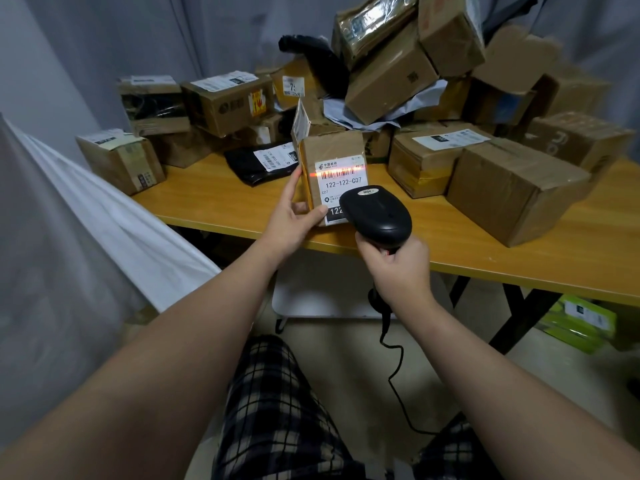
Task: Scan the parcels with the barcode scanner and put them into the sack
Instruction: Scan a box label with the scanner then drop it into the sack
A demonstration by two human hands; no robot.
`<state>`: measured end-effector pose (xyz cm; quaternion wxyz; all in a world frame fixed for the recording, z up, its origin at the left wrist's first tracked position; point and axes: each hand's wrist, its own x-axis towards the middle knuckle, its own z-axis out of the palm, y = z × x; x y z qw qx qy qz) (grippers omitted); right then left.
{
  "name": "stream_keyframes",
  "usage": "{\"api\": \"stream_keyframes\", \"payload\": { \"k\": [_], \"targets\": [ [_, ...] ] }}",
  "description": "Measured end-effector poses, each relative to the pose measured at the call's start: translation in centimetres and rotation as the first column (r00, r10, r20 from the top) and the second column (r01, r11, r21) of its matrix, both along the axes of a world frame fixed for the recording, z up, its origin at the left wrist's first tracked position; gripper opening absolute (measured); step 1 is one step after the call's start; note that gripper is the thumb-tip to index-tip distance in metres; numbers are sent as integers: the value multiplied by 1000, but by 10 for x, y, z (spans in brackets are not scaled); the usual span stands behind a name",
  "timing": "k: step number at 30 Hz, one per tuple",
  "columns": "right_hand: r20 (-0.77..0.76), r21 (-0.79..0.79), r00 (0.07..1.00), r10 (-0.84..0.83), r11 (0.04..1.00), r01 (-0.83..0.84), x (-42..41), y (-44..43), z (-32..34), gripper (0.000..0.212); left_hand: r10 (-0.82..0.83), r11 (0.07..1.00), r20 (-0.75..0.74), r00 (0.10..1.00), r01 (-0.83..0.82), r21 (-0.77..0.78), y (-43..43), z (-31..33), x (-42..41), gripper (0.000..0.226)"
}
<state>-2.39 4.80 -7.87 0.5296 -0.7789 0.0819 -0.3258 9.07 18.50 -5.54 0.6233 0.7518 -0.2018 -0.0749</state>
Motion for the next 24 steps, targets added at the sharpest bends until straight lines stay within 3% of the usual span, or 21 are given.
{"api": "stream_keyframes", "payload": {
  "k": [17, 24],
  "targets": [
    [69, 10, 998, 10, 1000, -11, -12, -5, -16, 30, -2, 1000, -3, 1000, 2, -11, 0, -2, 0, 81],
    [111, 64, 994, 19, 998, -26, -19, -3, -16, 13, 6, 1000, -7, 1000, -6, -5, -1, -2, 0, 81]
  ]
}}
